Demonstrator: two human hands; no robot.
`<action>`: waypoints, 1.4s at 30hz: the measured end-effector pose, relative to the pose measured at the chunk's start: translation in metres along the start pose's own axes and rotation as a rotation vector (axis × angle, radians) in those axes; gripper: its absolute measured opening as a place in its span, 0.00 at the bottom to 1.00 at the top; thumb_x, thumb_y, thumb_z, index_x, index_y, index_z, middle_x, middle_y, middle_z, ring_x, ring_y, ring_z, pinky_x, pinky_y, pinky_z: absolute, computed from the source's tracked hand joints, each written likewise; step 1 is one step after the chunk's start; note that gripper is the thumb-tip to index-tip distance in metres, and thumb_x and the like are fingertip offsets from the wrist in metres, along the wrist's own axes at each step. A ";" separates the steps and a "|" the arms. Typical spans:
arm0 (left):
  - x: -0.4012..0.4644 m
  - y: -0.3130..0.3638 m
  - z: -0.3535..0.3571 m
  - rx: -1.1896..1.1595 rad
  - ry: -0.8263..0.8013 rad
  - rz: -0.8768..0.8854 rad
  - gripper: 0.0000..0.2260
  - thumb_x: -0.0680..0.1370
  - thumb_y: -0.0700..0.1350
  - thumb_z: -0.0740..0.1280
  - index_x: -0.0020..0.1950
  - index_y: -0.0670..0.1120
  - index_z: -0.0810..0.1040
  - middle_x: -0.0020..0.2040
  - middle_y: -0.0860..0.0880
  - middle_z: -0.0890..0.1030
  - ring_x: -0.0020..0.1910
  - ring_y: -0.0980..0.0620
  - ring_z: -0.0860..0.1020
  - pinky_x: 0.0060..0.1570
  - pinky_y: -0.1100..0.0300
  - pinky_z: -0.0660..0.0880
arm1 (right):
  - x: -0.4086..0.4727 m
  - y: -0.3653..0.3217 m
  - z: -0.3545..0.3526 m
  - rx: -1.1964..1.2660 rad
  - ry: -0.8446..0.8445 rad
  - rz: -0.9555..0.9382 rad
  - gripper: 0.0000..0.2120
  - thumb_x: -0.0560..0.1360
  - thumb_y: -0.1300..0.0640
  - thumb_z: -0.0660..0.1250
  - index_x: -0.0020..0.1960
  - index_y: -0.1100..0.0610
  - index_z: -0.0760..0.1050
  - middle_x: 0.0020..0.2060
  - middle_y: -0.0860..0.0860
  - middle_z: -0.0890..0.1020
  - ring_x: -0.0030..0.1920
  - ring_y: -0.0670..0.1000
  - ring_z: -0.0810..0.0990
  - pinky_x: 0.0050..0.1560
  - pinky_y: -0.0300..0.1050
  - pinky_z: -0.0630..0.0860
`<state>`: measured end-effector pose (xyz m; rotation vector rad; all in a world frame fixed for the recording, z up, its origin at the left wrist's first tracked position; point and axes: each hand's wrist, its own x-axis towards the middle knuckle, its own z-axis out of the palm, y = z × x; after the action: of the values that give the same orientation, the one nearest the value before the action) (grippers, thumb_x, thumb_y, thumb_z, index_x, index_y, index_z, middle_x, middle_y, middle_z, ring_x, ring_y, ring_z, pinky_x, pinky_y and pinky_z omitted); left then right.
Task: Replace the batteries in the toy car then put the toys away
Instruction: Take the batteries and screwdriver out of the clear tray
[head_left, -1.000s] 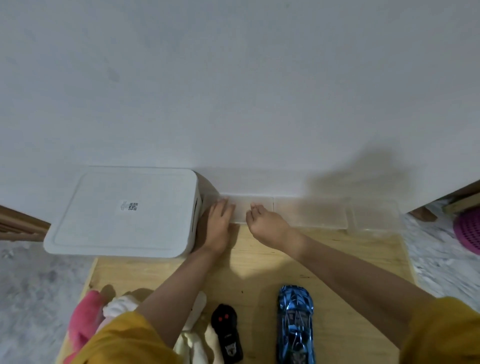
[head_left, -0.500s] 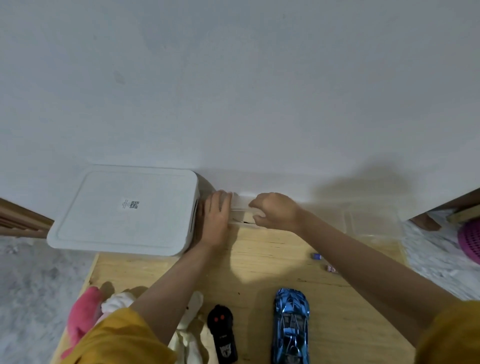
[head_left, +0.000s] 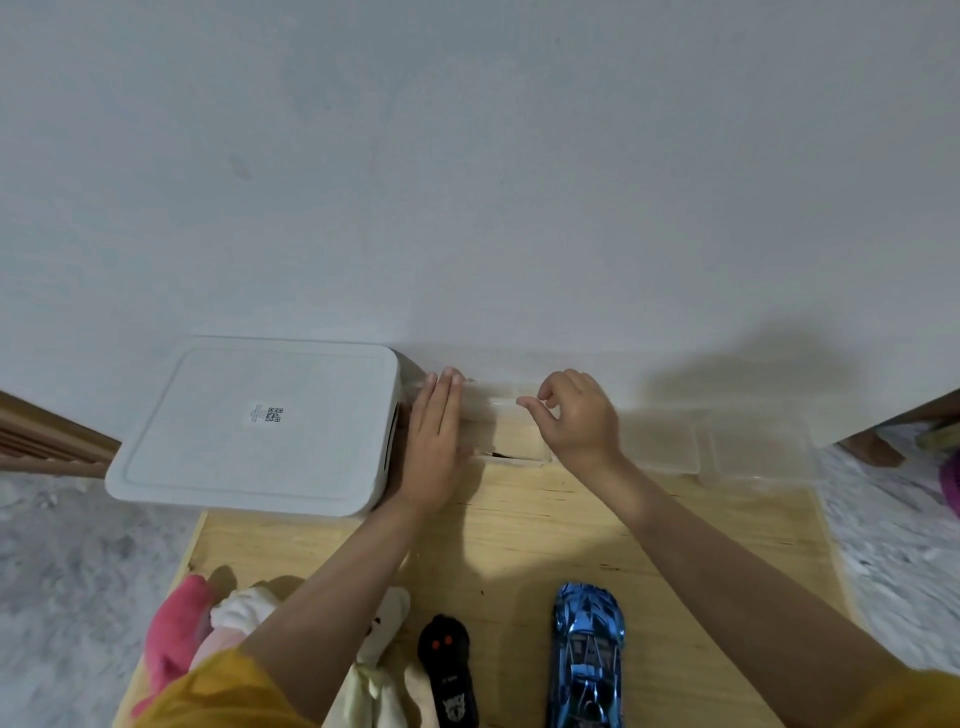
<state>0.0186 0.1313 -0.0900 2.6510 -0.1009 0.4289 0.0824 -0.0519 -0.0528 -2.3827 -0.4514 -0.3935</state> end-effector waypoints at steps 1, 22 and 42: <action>0.000 0.001 -0.001 -0.014 -0.008 -0.003 0.46 0.63 0.38 0.79 0.74 0.34 0.57 0.75 0.38 0.60 0.76 0.43 0.50 0.76 0.55 0.46 | -0.003 -0.001 0.003 0.054 -0.003 0.064 0.12 0.71 0.51 0.71 0.37 0.57 0.73 0.33 0.49 0.77 0.36 0.47 0.74 0.35 0.37 0.65; 0.003 0.002 -0.002 -0.062 -0.074 -0.054 0.49 0.63 0.34 0.76 0.76 0.37 0.49 0.77 0.40 0.50 0.76 0.51 0.36 0.74 0.61 0.37 | 0.018 -0.003 0.052 -0.200 -0.873 0.129 0.08 0.67 0.67 0.70 0.39 0.55 0.79 0.43 0.51 0.83 0.46 0.53 0.81 0.44 0.44 0.76; -0.003 0.015 -0.022 0.092 -0.240 -0.088 0.44 0.75 0.43 0.70 0.76 0.39 0.40 0.77 0.44 0.40 0.75 0.43 0.35 0.74 0.52 0.43 | -0.048 -0.001 -0.017 0.270 -0.284 0.255 0.09 0.72 0.66 0.69 0.51 0.60 0.82 0.39 0.47 0.77 0.40 0.48 0.79 0.47 0.42 0.78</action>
<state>0.0076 0.1277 -0.0663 2.7751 -0.0397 0.0874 0.0363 -0.0726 -0.0587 -2.1995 -0.2989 0.1175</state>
